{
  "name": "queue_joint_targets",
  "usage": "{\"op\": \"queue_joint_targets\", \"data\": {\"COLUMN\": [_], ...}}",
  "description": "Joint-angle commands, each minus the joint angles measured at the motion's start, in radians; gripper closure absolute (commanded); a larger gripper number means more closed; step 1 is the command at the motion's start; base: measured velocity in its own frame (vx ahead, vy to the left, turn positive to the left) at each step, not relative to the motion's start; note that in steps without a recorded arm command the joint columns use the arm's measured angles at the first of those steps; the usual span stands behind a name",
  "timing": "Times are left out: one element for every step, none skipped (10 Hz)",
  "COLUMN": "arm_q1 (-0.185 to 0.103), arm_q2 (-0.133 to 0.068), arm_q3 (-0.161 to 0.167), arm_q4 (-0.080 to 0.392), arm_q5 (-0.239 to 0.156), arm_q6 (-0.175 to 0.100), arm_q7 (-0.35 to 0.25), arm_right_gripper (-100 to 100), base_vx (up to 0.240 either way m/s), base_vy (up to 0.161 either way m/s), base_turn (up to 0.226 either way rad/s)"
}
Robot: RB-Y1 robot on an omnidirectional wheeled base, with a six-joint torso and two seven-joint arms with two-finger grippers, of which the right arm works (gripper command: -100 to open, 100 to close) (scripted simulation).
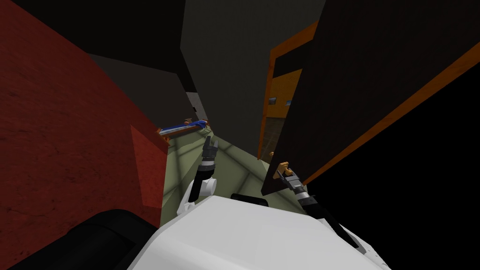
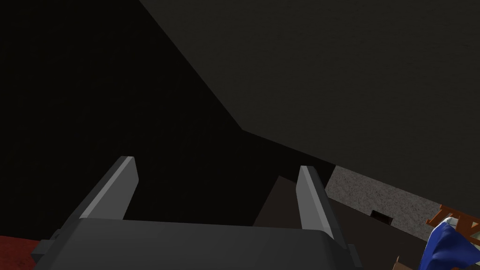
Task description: Pull the door open
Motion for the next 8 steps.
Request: {"op": "queue_joint_targets", "data": {"arm_q1": [0.010, 0.014, 0.018, 0.021, 0.021, 0.023, 0.026, 0.026], "arm_q2": [-0.004, -0.008, -0.013, -0.015, -0.015, -0.018, -0.021, -0.021], "arm_q3": [0.021, 0.029, 0.038, 0.043, 0.043, 0.048, 0.054, 0.054], "arm_q4": [0.010, 0.019, 0.027, 0.033, 0.033, 0.039, 0.044, 0.044], "arm_q5": [0.008, 0.011, 0.015, 0.017, 0.017, 0.019, 0.022, 0.022], "arm_q6": [-0.032, -0.051, -0.071, -0.083, -0.083, -0.095, -0.107, -0.107], "arm_q7": [-0.014, -0.022, -0.031, -0.036, -0.036, -0.041, -0.046, -0.046], "arm_right_gripper": [100, 100, 100, 100, 100, 100, 100, 100], "base_vx": [0.029, 0.028, 0.037, 0.032, 0.019, 0.013, 0.006, 0.012], "base_vy": [0.046, 0.054, 0.053, 0.041, 0.023, 0.014, 0.024, 0.009], "base_turn": [0.013, 0.004, 0.004, 0.027, -0.004, 0.018, 0.017, -0.008]}}
